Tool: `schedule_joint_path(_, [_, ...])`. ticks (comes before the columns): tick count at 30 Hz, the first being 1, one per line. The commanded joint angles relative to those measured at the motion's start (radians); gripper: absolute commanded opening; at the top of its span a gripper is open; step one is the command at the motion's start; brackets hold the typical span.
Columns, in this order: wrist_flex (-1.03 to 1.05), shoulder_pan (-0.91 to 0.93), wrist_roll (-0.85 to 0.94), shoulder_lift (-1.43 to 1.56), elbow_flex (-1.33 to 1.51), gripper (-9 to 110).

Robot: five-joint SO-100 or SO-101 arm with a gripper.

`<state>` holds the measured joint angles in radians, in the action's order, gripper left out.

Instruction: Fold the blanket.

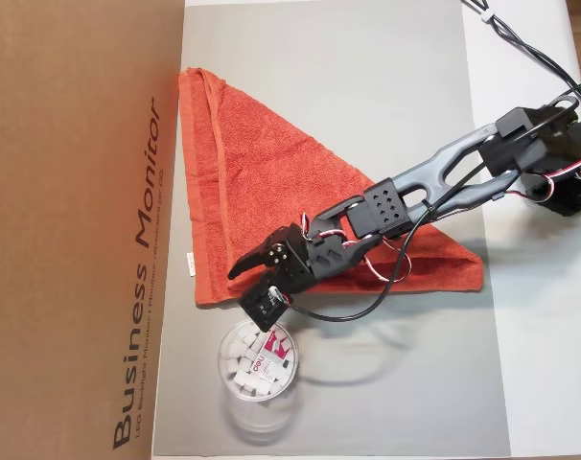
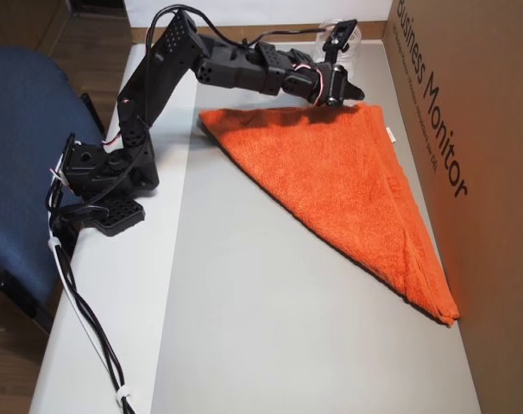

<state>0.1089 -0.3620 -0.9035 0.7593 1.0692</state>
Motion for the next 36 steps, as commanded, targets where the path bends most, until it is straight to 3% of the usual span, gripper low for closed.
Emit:
schedule_joint_path(1, [-0.006, -0.006, -0.041, 0.169, 0.046, 8])
schedule_joint_path(36, [0.043, 0.103, -0.934, 1.192, 1.039, 9])
